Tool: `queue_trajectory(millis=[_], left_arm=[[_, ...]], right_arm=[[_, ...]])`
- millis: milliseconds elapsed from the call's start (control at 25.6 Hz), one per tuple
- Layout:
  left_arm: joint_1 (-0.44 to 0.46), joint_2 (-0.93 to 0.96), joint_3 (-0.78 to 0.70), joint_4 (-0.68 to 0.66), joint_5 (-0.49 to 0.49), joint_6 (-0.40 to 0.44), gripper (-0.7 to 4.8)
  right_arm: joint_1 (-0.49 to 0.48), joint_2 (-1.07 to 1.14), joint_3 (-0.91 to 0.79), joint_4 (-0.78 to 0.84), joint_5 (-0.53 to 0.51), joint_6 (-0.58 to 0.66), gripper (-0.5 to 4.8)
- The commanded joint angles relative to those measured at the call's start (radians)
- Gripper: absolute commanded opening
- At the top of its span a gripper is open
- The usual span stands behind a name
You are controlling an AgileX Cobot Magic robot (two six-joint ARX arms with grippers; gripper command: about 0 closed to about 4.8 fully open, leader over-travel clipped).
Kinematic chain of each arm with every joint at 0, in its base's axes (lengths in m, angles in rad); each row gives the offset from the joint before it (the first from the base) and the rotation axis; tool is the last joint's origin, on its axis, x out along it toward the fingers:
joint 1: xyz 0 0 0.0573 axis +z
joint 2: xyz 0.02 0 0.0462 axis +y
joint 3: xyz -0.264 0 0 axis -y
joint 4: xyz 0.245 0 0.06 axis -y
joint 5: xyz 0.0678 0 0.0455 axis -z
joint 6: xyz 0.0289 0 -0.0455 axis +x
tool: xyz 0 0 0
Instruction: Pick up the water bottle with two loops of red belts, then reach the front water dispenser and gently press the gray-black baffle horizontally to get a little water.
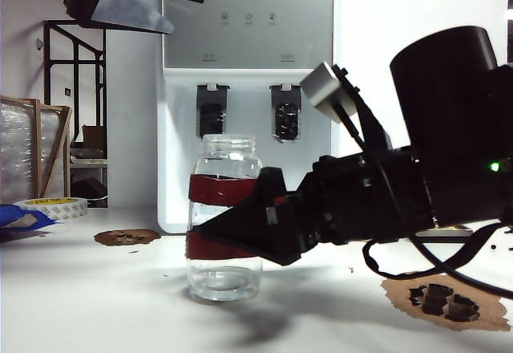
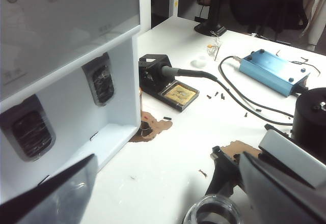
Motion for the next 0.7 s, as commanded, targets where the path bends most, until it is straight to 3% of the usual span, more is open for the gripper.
queue_trajectory(millis=[39,430,703], left_arm=[[-0.002,-0.005,0.005,0.008,0.005,0.005,4.79],[-0.002,-0.005,0.005,0.008,0.005,0.005,4.79],[-0.002,-0.005,0.005,0.008,0.004,0.005,4.79]], right_arm=[[0.004,0.004,-0.013,-0.018,-0.024,0.016,4.14],[0.003,0.003,-0.068,0.098,-0.02,0.018,4.18],[0.003,-0.05,-0.133,0.122,0.045,0.017,4.16]])
